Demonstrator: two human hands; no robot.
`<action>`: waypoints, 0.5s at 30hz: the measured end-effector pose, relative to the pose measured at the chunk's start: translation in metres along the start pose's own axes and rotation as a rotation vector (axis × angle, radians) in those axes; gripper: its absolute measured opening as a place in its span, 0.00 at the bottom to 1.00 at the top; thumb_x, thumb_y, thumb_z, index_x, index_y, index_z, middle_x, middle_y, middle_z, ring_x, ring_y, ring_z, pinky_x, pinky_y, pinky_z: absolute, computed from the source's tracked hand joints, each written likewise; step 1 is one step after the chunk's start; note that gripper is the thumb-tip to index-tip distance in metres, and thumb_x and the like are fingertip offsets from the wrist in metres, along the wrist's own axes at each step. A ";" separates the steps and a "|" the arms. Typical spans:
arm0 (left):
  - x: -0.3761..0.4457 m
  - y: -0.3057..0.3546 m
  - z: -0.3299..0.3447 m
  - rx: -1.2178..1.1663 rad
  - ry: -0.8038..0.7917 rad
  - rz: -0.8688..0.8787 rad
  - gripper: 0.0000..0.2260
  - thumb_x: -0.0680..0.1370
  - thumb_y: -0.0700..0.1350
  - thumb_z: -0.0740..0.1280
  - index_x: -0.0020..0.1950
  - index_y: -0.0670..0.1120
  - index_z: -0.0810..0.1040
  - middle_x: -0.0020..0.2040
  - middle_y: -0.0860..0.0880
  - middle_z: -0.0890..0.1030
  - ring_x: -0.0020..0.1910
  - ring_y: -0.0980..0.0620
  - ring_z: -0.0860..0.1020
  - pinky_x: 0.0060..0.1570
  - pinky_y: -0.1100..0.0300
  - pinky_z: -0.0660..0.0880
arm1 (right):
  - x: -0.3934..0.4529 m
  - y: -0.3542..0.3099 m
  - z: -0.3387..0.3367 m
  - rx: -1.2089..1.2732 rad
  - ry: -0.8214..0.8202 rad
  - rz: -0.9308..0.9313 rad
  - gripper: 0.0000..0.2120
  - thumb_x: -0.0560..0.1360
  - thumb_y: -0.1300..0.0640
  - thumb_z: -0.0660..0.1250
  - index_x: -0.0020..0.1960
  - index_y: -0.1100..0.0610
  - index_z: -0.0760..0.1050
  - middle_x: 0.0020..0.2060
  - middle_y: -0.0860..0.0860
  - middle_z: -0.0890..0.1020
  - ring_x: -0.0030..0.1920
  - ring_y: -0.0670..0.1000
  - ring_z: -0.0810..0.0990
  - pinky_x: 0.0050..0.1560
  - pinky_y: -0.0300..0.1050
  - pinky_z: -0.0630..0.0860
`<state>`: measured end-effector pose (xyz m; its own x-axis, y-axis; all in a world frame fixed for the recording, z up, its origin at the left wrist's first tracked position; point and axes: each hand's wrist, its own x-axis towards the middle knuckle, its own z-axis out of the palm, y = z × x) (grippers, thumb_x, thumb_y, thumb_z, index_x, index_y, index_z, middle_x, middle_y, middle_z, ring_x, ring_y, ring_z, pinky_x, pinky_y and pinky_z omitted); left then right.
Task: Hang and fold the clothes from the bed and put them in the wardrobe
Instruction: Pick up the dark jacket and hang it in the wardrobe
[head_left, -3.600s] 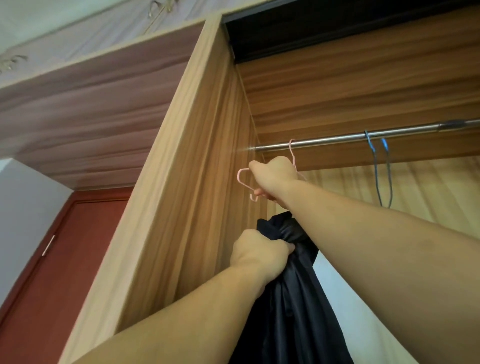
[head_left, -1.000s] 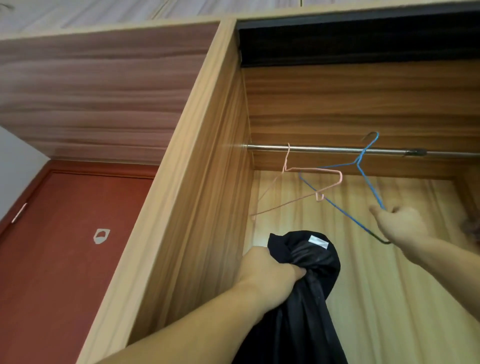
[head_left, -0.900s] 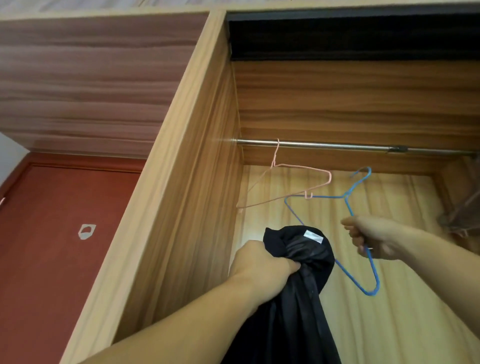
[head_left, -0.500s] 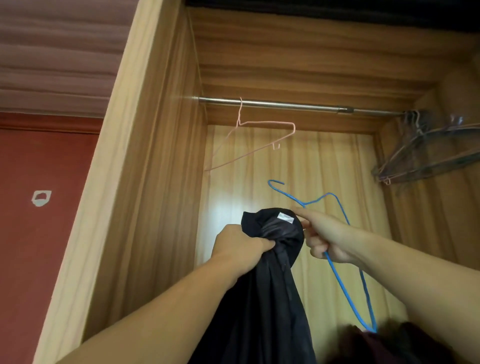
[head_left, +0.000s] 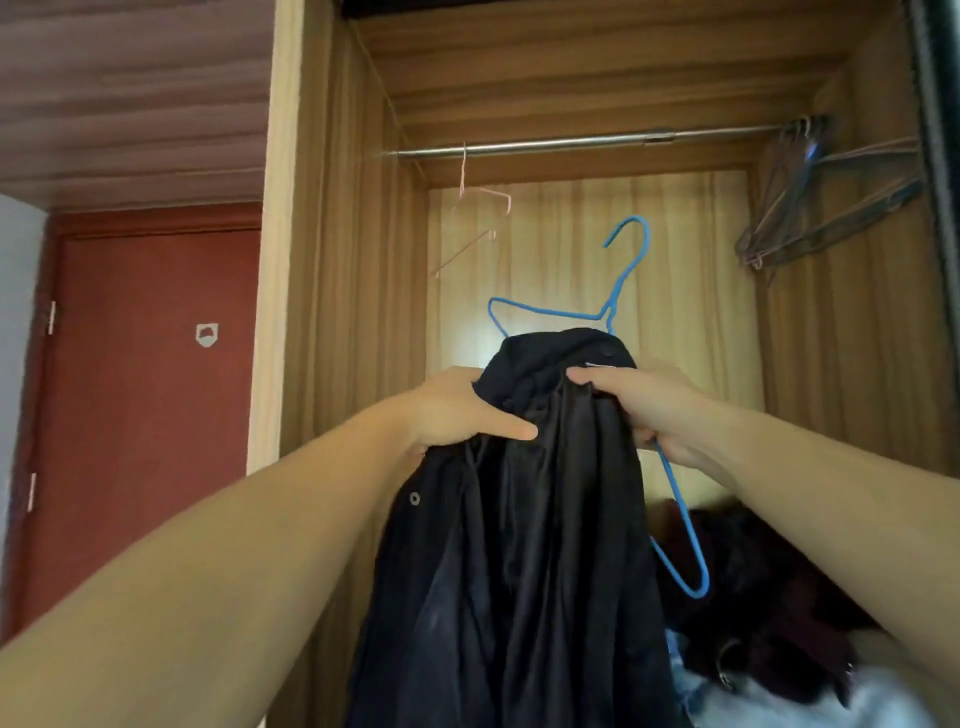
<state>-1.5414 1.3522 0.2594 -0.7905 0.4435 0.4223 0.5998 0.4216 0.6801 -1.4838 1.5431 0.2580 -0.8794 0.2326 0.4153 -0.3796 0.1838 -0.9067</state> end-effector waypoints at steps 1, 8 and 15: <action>-0.011 0.003 -0.002 0.118 -0.008 -0.022 0.13 0.69 0.46 0.78 0.52 0.49 0.83 0.49 0.53 0.85 0.51 0.52 0.82 0.56 0.57 0.77 | -0.012 0.001 -0.007 -0.010 0.035 -0.009 0.07 0.74 0.58 0.72 0.40 0.54 0.75 0.15 0.42 0.70 0.13 0.41 0.65 0.17 0.30 0.60; -0.083 0.008 0.001 0.334 -0.074 -0.218 0.13 0.74 0.50 0.73 0.55 0.45 0.83 0.53 0.48 0.84 0.52 0.49 0.81 0.58 0.53 0.77 | -0.077 0.014 -0.020 -0.092 0.024 0.083 0.10 0.73 0.59 0.73 0.39 0.57 0.73 0.14 0.44 0.69 0.12 0.41 0.65 0.14 0.30 0.57; -0.109 0.006 0.012 -0.150 0.084 -0.363 0.16 0.68 0.37 0.72 0.55 0.37 0.78 0.52 0.38 0.81 0.49 0.39 0.81 0.50 0.48 0.80 | -0.117 0.077 0.024 -0.297 -0.238 0.369 0.21 0.68 0.41 0.75 0.45 0.58 0.75 0.34 0.50 0.75 0.23 0.45 0.56 0.22 0.36 0.50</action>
<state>-1.4501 1.3157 0.2099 -0.9588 0.2184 0.1819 0.2600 0.4156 0.8716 -1.4171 1.5072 0.1384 -0.9932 0.1158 0.0135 0.0343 0.4011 -0.9154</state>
